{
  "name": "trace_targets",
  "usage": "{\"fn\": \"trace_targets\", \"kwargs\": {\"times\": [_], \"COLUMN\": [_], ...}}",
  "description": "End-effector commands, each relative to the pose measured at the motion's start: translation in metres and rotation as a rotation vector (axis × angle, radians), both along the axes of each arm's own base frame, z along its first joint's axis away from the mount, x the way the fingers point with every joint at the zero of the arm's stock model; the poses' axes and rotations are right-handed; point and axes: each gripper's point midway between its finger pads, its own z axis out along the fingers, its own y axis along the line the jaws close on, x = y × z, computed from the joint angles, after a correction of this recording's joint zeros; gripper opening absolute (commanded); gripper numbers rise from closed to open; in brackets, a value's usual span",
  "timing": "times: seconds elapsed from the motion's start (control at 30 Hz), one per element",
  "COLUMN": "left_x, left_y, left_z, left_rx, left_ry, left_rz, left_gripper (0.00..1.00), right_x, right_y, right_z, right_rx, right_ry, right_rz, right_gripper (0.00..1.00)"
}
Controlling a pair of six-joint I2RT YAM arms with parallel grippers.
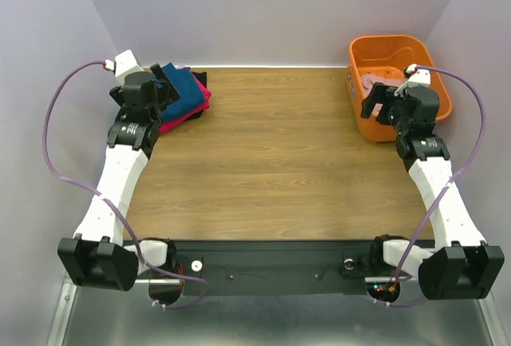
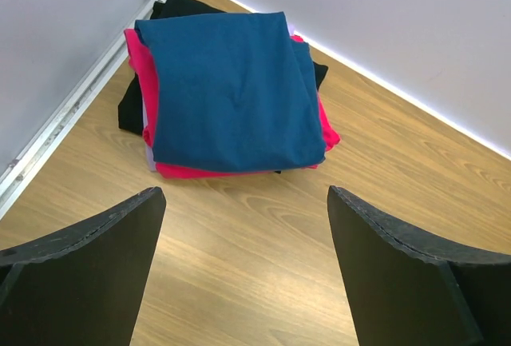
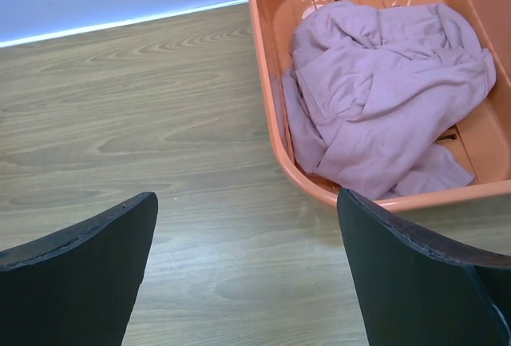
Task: Fold and stack the t-shirts
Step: Grab the tshirt from the pile
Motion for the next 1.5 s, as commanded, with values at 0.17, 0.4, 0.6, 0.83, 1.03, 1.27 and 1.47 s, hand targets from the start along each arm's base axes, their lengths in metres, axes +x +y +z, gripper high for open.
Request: {"fn": "trace_targets", "kwargs": {"times": [0.17,0.4,0.6,0.83,1.03,1.27,1.47], "left_x": [0.026,0.040,0.036,0.034,0.037,0.028,0.026], "left_y": [-0.005,-0.013,-0.016,-0.024,-0.026,-0.027,-0.030], "left_z": [0.038,0.024,0.016,-0.004,-0.009,-0.024,-0.032], "left_rx": [-0.018,-0.029,-0.029,-0.007,0.002,-0.046,-0.068], "left_ry": [-0.092,-0.045,-0.038,0.008,0.033,0.054,0.070], "left_rz": [-0.011,-0.043,-0.062,-0.130,-0.142,-0.125,-0.132], "left_gripper": [0.95,0.95,0.95,0.95,0.94,0.94,0.94], "right_x": [0.007,0.055,0.110,0.192,0.222,0.215,0.196], "right_y": [-0.031,-0.041,-0.065,-0.105,-0.128,-0.147,-0.148], "right_z": [0.046,0.081,0.080,0.030,-0.018,-0.073,-0.120], "right_rx": [0.049,0.047,0.039,0.032,-0.049,-0.143,-0.056], "right_ry": [-0.122,-0.144,-0.109,0.020,0.157,0.298,0.442], "right_rz": [-0.211,-0.257,-0.317,-0.389,-0.460,-0.536,-0.516], "right_gripper": [1.00,1.00,1.00,1.00,1.00,1.00,1.00]}}
